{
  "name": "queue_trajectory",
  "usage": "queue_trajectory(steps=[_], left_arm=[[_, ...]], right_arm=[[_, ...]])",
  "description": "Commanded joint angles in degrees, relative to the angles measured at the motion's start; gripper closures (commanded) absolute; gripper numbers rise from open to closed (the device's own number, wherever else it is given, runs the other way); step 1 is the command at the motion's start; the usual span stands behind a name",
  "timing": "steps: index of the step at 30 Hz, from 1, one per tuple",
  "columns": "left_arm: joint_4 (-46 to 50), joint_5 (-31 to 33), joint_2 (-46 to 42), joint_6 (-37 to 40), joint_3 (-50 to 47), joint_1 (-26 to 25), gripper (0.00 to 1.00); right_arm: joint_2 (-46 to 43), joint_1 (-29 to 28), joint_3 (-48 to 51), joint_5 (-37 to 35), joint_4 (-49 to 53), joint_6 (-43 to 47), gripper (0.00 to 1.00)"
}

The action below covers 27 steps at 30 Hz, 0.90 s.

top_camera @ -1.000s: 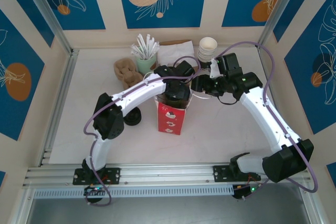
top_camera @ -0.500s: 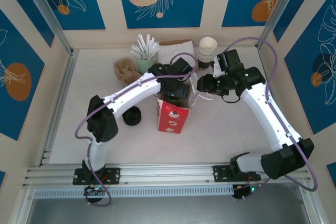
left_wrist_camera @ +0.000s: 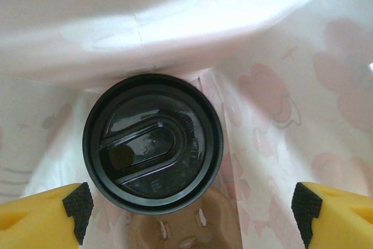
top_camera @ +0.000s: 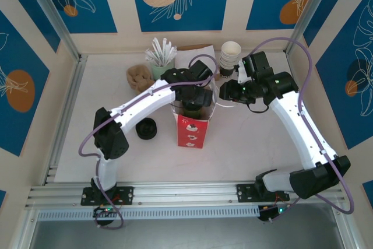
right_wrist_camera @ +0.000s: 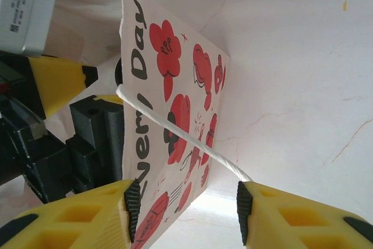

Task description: Pack the takeout coffee

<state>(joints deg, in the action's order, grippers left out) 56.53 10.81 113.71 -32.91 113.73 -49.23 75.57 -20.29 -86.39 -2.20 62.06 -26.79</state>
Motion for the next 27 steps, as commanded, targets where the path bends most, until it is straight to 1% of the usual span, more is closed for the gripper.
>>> queue_trajectory(steps=[1,5,11,15,19,20,27], left_arm=[[1.34,1.23,-2.09,0.06,3.23,-0.07,0.11],[2.87,1.43,-1.66,0.26,7.62,0.01,0.13],[2.18,0.09,-2.38,1.85,13.26,0.28,0.19],[1.25,0.68,-3.77,3.39,15.50,0.45,0.19],[0.42,2.90,-5.92,4.54,16.45,1.36,0.17],[0.42,3.31,-6.46,4.53,16.68,1.92,0.17],[-1.36,6.11,-10.24,4.98,16.40,6.83,0.14]], right_arm=[[0.72,-0.36,-2.13,0.31,0.73,0.22,0.50],[0.64,0.54,-2.49,1.88,-0.88,0.83,0.49],[-0.02,2.42,-2.22,5.81,-5.07,2.60,0.49],[-1.54,3.88,-1.77,6.62,-8.05,3.37,0.47],[-3.12,6.61,-0.77,8.28,-11.10,2.89,0.45],[-3.44,7.33,-0.58,8.84,-11.71,2.63,0.44],[-4.29,13.27,-0.71,12.63,-14.48,1.04,0.44]])
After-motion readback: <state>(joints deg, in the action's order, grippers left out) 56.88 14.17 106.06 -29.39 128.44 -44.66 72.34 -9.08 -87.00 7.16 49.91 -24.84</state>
